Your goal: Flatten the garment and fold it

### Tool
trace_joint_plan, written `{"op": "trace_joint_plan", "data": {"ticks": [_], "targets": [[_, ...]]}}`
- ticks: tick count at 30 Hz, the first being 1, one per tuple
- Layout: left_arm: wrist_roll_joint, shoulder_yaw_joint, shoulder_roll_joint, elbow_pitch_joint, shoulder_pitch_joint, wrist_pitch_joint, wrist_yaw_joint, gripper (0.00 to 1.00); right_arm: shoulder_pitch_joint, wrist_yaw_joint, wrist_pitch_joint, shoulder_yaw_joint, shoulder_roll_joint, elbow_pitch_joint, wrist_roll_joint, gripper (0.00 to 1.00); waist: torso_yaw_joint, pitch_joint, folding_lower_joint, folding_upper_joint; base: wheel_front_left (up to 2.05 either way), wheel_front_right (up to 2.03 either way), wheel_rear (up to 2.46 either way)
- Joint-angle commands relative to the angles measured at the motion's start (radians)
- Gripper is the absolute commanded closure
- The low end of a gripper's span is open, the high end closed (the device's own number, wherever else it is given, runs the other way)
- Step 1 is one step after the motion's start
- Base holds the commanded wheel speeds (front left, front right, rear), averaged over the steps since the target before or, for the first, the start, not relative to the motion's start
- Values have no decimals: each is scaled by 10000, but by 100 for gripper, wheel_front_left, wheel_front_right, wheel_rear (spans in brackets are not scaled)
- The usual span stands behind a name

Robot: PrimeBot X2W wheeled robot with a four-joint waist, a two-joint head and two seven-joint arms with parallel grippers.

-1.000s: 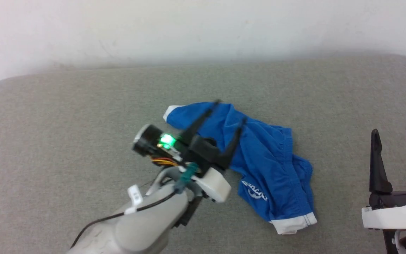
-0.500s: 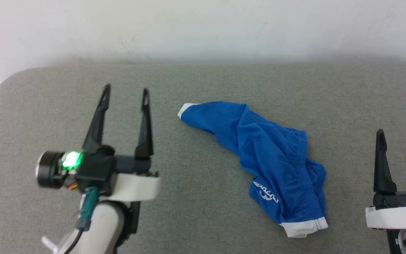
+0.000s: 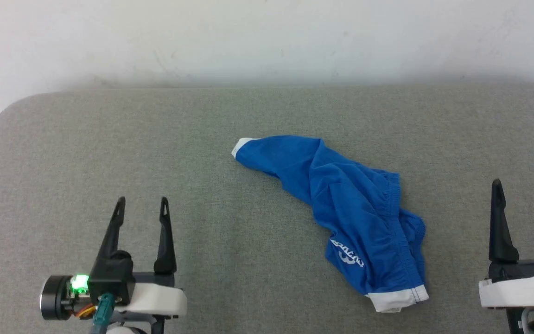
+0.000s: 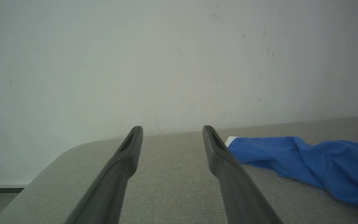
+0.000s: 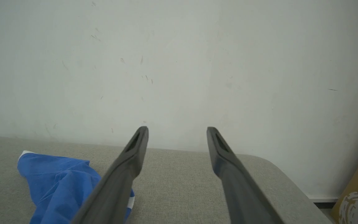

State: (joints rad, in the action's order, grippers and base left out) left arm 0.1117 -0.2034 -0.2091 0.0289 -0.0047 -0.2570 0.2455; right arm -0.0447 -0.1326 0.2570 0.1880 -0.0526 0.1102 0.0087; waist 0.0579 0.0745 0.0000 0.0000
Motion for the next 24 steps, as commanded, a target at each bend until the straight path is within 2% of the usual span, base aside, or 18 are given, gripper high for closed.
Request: {"op": "trace_joint_plan", "data": {"ticks": [1,7,14,17,21,24], "targets": [[-84,82,77,-21,56,-47,-74,0,-120,19,47,-1,24,-58,56,0,4,2,0,0,0,0,0],[-478,507,471,-75,-39,-47,-503,0,47,19,47,11,24,-66,-41,0,48,22,0,0,0,0,0],[-903,631,627,30,-450,-47,-668,0,1902,19,47,-81,-98,217,-886,0,165,195,0,0,0,0,0],[-982,584,678,48,-582,-47,-698,0,2911,19,47,-623,-876,-232,-806,0,347,339,0,0,0,0,0],[-1065,421,708,67,-707,-47,-785,0,4087,19,-39,-2131,-2471,-1876,-445,0,672,543,0,0,0,0,0],[-987,383,766,101,-760,-47,-854,0,5151,19,-1222,-3662,-3712,-3029,199,0,952,772,0,0,0,0,0]]}}
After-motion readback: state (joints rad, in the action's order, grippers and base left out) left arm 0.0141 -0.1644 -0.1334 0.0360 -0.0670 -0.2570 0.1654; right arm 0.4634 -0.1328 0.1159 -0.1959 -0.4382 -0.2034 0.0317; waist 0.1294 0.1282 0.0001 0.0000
